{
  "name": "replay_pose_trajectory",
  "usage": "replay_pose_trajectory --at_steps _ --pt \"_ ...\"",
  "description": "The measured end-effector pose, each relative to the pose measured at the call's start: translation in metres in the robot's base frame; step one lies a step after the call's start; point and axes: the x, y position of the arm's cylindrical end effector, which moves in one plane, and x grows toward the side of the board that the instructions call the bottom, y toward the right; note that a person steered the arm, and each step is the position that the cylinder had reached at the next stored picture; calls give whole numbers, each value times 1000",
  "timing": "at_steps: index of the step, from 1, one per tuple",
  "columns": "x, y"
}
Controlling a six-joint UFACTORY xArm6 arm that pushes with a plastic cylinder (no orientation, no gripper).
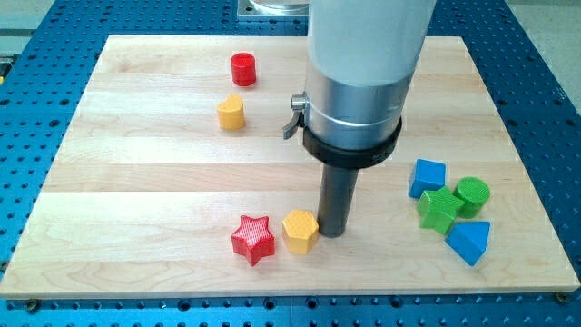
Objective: Move yellow blocks towards the red star
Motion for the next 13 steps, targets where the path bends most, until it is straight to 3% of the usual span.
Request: replay_pose_trajectory --at_steps 1,3,4,5,6,8,9,10,12,13 --pt "-51 -2" --pt "-211 -1" --pt "-299 -31" --pt "-335 -74" --pt "-268 -124" --pt "-236 -120" --pt "-181 -136" --pt "-202 -119" --pt "-57 -107" --pt "-89 -101"
